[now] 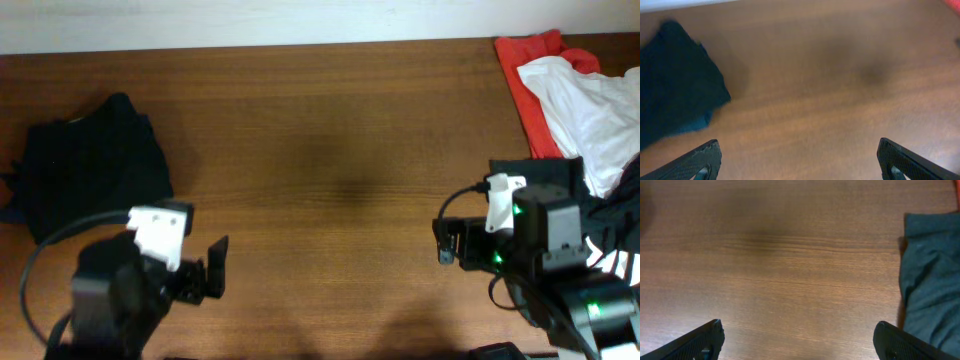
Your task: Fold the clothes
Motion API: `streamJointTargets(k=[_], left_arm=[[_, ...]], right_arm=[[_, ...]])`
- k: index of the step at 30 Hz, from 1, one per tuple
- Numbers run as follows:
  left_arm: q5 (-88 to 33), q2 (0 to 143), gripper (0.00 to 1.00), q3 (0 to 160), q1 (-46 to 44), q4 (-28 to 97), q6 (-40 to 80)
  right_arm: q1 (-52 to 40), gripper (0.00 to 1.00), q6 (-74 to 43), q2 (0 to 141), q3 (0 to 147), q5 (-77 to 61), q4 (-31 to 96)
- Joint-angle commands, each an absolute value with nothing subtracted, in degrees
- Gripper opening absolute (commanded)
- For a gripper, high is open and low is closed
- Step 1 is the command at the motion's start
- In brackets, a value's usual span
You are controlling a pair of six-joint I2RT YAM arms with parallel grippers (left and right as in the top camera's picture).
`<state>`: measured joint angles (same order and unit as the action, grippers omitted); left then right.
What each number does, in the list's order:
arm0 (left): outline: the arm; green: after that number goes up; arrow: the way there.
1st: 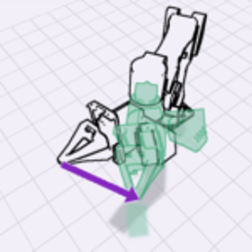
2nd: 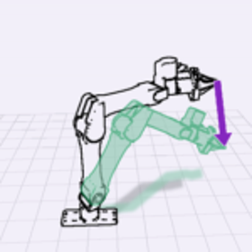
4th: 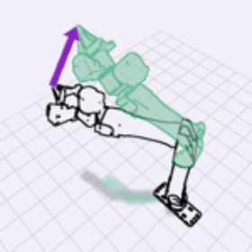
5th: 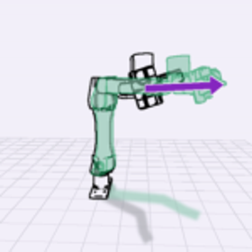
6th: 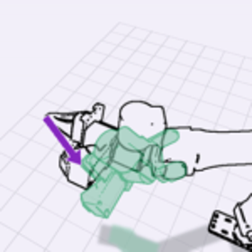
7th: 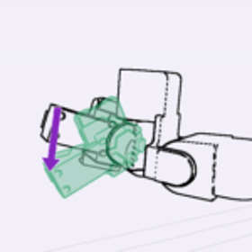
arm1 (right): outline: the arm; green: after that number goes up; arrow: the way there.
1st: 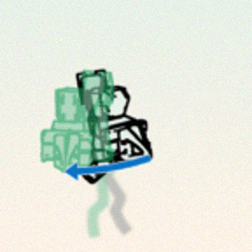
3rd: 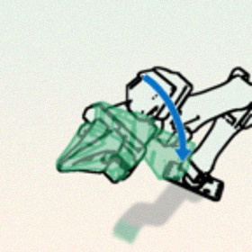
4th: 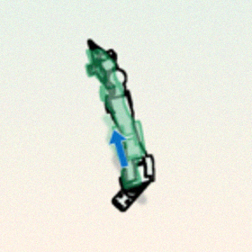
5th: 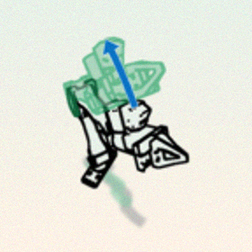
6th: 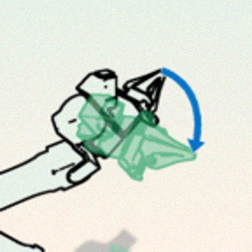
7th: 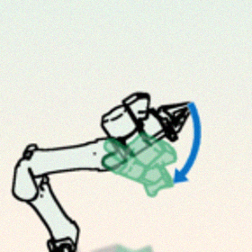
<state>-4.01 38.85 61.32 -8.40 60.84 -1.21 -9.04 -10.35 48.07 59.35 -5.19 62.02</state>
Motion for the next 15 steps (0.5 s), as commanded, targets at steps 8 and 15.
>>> streamJointTargets(k=[8, 15], left_arm=[[-3.6, 30.7, 0.99, 60.4, -8.5, 60.3, -0.8], [-3.6, 30.7, 0.99, 60.4, -8.5, 63.1, -0.8]], right_arm=[[-8.9, 0.99, -10.6, 48.3, 58.7, -3.6, 62.2], [-8.9, 0.99, -10.6, 52.2, 58.7, -3.6, 62.1]])
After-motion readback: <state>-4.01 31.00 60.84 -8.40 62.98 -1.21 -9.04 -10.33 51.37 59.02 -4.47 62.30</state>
